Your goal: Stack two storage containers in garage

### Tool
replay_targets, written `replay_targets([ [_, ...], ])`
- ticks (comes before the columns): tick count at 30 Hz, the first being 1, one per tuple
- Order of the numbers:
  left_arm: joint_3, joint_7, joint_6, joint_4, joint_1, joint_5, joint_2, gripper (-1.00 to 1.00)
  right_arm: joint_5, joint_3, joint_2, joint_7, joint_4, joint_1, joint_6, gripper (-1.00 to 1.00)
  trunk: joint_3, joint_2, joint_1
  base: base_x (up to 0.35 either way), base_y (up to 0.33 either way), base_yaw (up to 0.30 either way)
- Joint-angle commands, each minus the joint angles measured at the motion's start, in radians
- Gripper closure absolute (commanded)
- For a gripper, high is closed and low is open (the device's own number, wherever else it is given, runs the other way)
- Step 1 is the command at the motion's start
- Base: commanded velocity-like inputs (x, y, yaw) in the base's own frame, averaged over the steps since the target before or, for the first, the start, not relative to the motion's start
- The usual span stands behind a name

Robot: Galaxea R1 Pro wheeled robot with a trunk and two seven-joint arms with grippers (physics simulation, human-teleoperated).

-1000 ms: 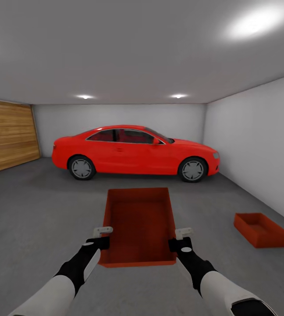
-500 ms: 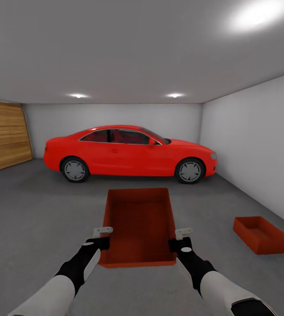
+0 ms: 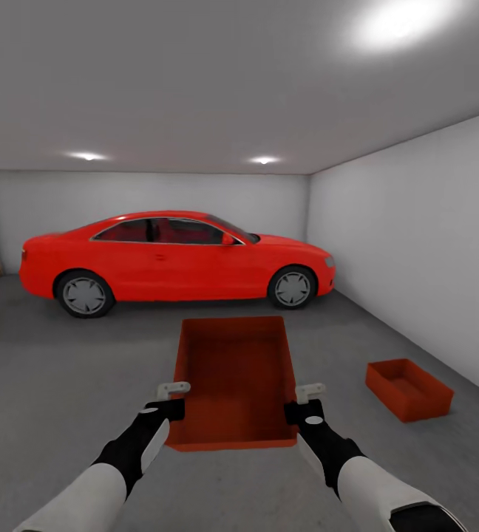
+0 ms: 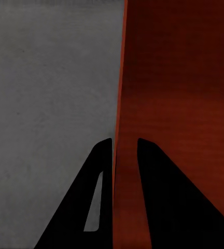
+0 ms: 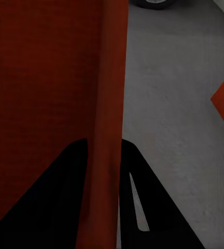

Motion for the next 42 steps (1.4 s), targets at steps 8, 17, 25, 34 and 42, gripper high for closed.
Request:
replay_targets([
  [8, 0.002, 0.015, -0.001, -0.021, 0.0, -0.008, 0.001, 1.0, 0.001, -0.015, 0.0, -0.024, 0.004, 0.0, 0.002, 1.0, -0.001, -0.001, 0.001, 0.323, 0.0, -0.26],
  [17, 0.002, 0.015, -0.001, -0.021, -0.001, -0.008, 0.001, 1.0, 0.001, -0.015, 0.0, -0.024, 0.004, 0.0, 0.001, 1.0, -0.001, -0.001, 0.001, 0.323, 0.0, -0.26],
  [25, 0.002, 0.015, -0.001, -0.021, -0.001, -0.007, 0.001, 1.0, 0.001, -0.015, 0.0, -0.024, 0.004, 0.0, 0.002, 1.0, -0.001, -0.001, 0.001, 0.323, 0.0, -0.26],
  [34, 0.002, 0.015, -0.001, -0.021, 0.0, -0.007, 0.001, 1.0, 0.001, -0.016, 0.0, -0.024, 0.004, 0.0, 0.002, 1.0, -0.001, -0.001, 0.001, 0.323, 0.0, -0.26],
  [42, 0.002, 0.015, -0.001, -0.021, -0.001, -0.005, 0.001, 1.0, 0.001, -0.016, -0.001, -0.024, 0.004, 0.0, 0.001, 1.0, -0.001, -0.001, 0.001, 0.323, 0.065, -0.26],
])
